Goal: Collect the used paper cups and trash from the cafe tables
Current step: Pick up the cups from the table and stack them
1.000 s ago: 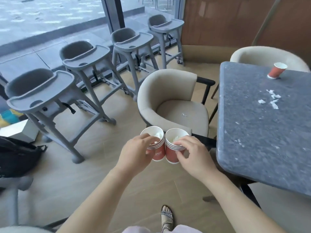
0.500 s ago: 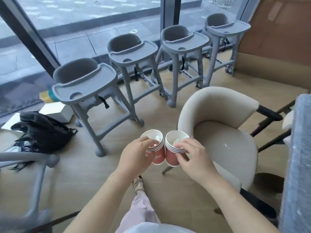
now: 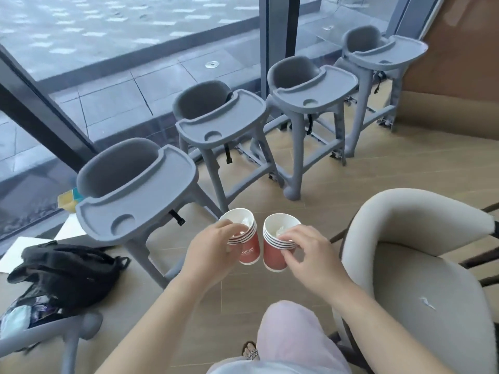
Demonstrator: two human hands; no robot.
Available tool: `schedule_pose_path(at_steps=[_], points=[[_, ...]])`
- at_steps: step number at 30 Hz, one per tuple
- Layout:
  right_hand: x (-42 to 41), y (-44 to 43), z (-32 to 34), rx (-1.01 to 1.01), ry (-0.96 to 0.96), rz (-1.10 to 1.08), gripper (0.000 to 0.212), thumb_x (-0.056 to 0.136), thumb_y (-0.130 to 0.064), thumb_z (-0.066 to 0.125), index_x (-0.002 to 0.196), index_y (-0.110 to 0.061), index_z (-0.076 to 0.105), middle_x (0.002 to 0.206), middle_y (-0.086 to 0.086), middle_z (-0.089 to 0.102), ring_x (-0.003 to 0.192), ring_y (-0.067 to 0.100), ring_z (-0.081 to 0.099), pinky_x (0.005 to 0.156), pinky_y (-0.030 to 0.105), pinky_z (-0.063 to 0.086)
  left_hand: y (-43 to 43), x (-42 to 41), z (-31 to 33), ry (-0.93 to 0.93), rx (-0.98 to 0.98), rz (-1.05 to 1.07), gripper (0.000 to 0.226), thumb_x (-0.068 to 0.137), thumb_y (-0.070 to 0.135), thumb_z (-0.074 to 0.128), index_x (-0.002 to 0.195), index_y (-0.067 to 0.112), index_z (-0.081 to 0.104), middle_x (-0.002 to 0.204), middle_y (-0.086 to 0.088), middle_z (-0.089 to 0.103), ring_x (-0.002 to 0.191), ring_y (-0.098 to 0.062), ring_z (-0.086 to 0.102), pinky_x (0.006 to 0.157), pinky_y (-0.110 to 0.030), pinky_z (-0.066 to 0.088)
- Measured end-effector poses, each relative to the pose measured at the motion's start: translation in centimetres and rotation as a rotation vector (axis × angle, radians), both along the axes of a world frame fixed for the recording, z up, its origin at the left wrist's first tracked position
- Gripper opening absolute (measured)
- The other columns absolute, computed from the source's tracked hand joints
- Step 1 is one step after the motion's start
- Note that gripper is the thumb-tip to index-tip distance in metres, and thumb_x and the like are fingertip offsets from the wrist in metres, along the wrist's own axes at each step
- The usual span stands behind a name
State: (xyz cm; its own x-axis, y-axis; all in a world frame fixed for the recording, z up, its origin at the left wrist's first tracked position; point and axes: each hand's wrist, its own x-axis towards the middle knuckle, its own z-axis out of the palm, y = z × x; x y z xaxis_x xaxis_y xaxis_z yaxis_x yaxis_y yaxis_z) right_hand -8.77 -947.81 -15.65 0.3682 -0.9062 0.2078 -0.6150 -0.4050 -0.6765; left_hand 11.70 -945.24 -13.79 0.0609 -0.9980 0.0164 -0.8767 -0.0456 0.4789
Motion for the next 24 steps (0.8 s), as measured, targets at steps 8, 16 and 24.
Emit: schedule_pose_path(at_steps=[8,16,24], points=[[-0.4,-16.0,-1.3,-0.010,0.001,-0.174,0.021,0.070,-0.006,0.073,0.089,-0.016,0.069,0.090,-0.005,0.065,0.091,0.019,0.056,0.079,0.022,0.041,-18.9,-1.0,-0.8,-0.064,0.019,-0.213,0.037,0.074,0.013,0.061,0.105,0.033,0.064,0.101,0.013,0.063,0.082,-0.015,0.060,0.062,-0.026,0.043],[-6.1,-32.4,0.0,0.018,0.038,-0.332,0.023,0.071,-0.007,0.073,0.092,-0.016,0.070,0.093,-0.005,0.066,0.094,0.022,0.058,0.076,0.035,0.051,-38.5,-7.3,0.7,-0.103,0.042,-0.406,0.034,0.079,0.019,0.058,0.109,0.033,0.062,0.105,0.011,0.061,0.088,-0.019,0.059,0.064,-0.029,0.045],[-11.4,-41.2,1.0,-0.029,0.036,-0.493,0.022,0.071,-0.005,0.073,0.091,-0.013,0.069,0.093,-0.003,0.067,0.092,0.022,0.059,0.077,0.032,0.050,-50.4,-13.7,2.2,-0.111,-0.012,-0.581,0.036,0.077,0.016,0.058,0.110,0.030,0.063,0.104,0.008,0.062,0.084,-0.019,0.060,0.067,-0.032,0.048]])
